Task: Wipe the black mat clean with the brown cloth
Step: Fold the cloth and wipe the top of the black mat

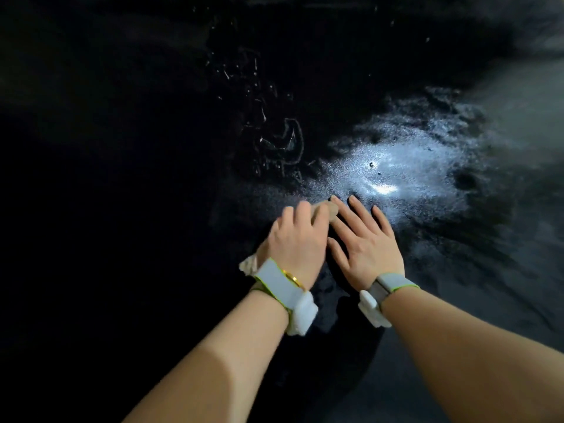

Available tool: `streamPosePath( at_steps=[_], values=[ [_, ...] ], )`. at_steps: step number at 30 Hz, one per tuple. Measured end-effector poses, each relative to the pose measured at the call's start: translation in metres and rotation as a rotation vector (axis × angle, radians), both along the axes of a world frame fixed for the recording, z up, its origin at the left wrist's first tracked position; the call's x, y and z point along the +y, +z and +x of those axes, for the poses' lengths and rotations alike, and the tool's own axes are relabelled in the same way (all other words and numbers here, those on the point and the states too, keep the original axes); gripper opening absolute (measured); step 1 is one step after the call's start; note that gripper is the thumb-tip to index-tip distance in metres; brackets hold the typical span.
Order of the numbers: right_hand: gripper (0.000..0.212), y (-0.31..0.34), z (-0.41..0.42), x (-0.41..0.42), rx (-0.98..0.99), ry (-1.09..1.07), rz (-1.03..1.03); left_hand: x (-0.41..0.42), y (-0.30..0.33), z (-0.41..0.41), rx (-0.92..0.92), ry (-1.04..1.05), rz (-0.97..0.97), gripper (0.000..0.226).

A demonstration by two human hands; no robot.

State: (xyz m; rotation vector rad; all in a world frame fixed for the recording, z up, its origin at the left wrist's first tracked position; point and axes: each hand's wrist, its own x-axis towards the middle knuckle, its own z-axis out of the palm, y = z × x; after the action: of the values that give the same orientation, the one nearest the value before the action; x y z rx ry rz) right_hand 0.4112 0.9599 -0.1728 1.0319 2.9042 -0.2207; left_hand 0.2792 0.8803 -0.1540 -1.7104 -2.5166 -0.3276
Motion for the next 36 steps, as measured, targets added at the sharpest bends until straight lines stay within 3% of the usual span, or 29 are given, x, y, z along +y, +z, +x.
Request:
streamPosePath(
  at_steps=[3,5,9,15,20,25,29,32,36],
  values=[
    [0.053,0.0,-0.001,0.0,-0.022,-0.002,0.008,0.005,0.002,-0.018,0.052,-0.054,0.02,0.03],
    [0.054,0.0,-0.001,0.002,-0.038,-0.004,0.005,0.014,0.003,-0.063,0.132,0.045,0.028,0.034],
    [0.054,0.003,-0.001,0.001,-0.055,-0.009,-0.005,0.023,-0.002,-0.135,0.098,0.209,0.004,0.018],
    [0.039,0.019,-0.042,0.019,0.148,-0.076,0.065,0.024,-0.01,-0.138,0.044,0.239,0.011,0.02],
    [0.052,0.015,-0.123,0.09,0.066,-0.421,-0.104,0.023,-0.014,-0.138,0.085,0.235,0.053,0.024],
    [0.052,-0.007,-0.133,0.09,0.029,-0.449,-0.083,0.034,-0.008,-0.125,-0.014,0.312,0.082,0.021],
    [0.052,-0.004,-0.133,0.091,0.02,-0.468,-0.074,0.038,-0.004,-0.105,0.033,-0.009,0.088,0.022],
    [0.052,-0.003,-0.132,0.088,0.008,-0.47,-0.077,0.04,0.0,-0.139,0.022,-0.23,0.132,0.025],
    [0.052,-0.003,-0.132,0.09,0.008,-0.475,-0.081,0.054,0.002,-0.21,-0.121,0.265,0.1,0.025]
  ],
)
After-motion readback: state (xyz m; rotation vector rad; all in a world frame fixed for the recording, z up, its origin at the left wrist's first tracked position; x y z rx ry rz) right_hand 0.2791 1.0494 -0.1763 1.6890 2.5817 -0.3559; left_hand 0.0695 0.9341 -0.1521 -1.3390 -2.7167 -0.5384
